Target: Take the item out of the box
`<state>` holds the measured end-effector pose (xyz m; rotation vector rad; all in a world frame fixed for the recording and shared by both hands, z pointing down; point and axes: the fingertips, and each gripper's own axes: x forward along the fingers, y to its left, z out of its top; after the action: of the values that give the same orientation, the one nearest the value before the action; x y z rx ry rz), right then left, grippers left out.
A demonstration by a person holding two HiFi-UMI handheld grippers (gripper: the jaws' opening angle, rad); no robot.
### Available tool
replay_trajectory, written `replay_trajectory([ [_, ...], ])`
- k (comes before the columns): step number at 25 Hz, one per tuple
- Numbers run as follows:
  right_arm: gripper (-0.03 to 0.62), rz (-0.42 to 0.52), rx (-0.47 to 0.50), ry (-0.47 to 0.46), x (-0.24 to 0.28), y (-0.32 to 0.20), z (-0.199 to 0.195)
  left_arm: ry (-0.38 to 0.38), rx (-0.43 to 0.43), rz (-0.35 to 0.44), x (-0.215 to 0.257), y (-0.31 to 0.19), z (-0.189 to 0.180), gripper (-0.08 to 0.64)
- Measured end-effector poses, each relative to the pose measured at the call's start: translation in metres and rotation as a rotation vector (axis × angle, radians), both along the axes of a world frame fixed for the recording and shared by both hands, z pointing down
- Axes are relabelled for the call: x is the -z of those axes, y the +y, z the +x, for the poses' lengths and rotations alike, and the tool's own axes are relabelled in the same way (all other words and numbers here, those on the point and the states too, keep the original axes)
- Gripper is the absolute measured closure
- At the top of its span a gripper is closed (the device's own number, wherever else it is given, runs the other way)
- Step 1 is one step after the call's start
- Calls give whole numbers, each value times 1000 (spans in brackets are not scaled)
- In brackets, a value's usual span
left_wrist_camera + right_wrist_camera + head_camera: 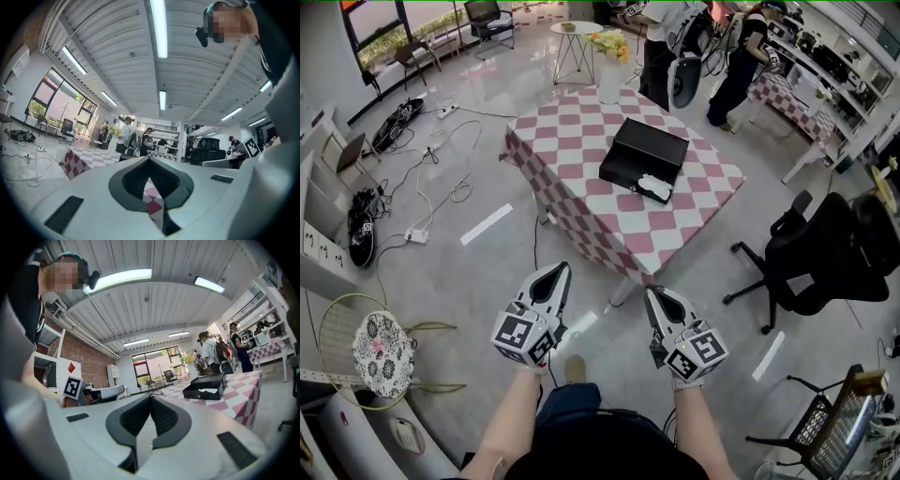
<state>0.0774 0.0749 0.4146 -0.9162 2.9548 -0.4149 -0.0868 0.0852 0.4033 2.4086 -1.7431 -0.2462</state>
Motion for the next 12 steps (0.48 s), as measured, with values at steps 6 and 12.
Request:
replay_trajectory([
  [6, 588, -9, -33, 7, -6, -31, -18, -6, -34, 1, -5, -36, -17, 552],
  [12, 588, -12, -64, 8, -10, -56, -35, -2, -68, -4, -8, -64, -33, 552],
])
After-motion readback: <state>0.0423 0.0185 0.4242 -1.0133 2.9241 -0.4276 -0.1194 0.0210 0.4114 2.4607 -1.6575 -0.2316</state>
